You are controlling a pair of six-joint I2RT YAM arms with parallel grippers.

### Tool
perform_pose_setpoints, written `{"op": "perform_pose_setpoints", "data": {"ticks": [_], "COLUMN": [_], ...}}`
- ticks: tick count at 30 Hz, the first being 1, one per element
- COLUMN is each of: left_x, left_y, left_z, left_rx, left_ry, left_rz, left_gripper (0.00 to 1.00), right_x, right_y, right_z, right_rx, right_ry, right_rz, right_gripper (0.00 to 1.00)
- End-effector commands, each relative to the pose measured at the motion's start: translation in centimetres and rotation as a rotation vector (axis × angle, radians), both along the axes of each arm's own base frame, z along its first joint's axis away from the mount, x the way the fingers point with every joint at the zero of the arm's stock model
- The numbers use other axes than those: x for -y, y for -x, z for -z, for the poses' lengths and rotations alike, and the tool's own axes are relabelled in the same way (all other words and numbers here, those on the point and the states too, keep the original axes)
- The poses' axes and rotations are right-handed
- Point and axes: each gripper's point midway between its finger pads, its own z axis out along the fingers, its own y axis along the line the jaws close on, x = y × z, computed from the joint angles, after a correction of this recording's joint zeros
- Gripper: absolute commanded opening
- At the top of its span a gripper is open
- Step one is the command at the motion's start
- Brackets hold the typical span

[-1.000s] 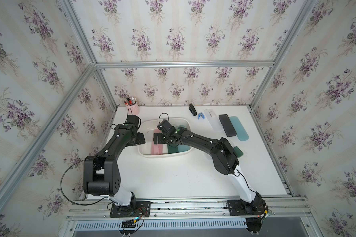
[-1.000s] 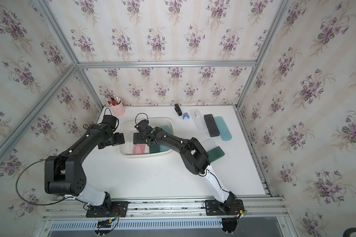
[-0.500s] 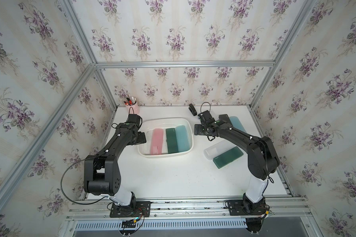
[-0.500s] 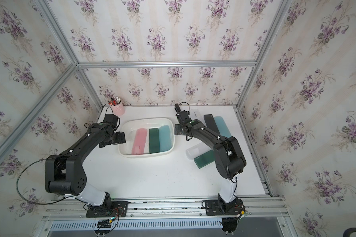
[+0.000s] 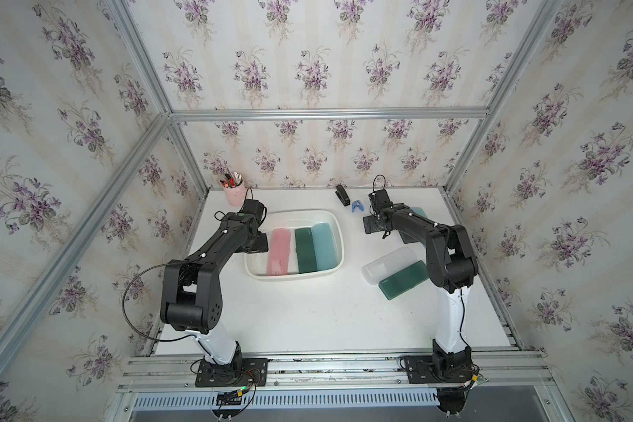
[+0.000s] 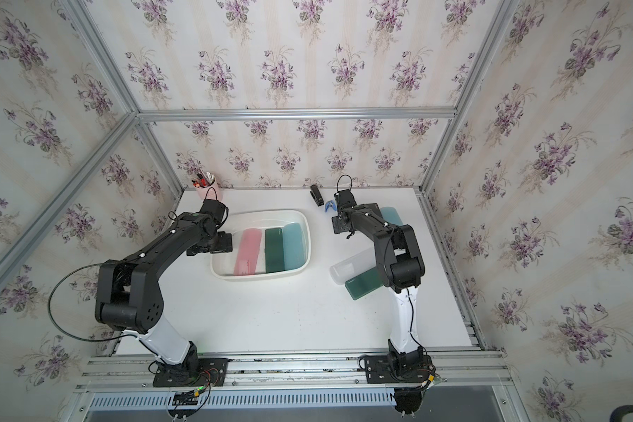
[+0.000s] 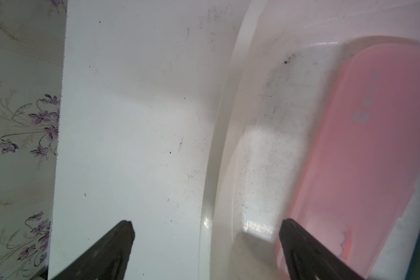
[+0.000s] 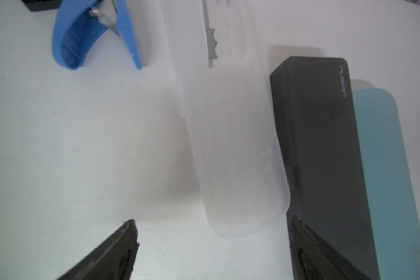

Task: Put the pencil case into the storage box
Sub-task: Place the pencil case at the storage box, then move the pencil case to the center of the board.

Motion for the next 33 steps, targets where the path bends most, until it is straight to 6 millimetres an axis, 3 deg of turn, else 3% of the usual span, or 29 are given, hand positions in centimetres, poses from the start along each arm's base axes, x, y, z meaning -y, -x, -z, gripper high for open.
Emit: {"op": "perform_pose_setpoints", "data": {"ticks": [1,4,8,18,24,33], "left_x": [-0.7,-0.8,-0.9,-1.1,-1.1,-0.9], "left_y": [0.3,0.2,0.0,0.1,0.1,0.8], "left_z": [0.0,0.2,0.3,0.4,0.1,1.1], "left_rx": [-0.022,-0.032,-0.038,-0.050,-0.040,-0.045], "left_ry": [-0.041,-0.049,-0.060,-0.078,-0.076,-0.057], "left_rz": [-0.013,-0.015,-0.015,-0.013,-0.009,-0.005], "left_gripper": [0.99,0.99,0.99,0.99,0.99,0.99], "right_x": [1.7,2.2,1.3,-0.6,-0.8,0.8], "right_y": [-2.5,-3.9,-4.6,-3.5,-0.6,7.6], "right_z": [-0.1,0.8,2.1,4.6,5.2,4.7], "right_rx": [0.034,0.023,0.001,-0.082,-0.141,-0.203], "right_ry": [0.024,-0.024,-0.067,-0.174,-0.236,-0.275], "right_rz": [-0.026,-0.051,-0.111,-0.166,-0.138,-0.034], "right_gripper": [1.00,1.00,1.00,0.93,0.86,0.83]}}
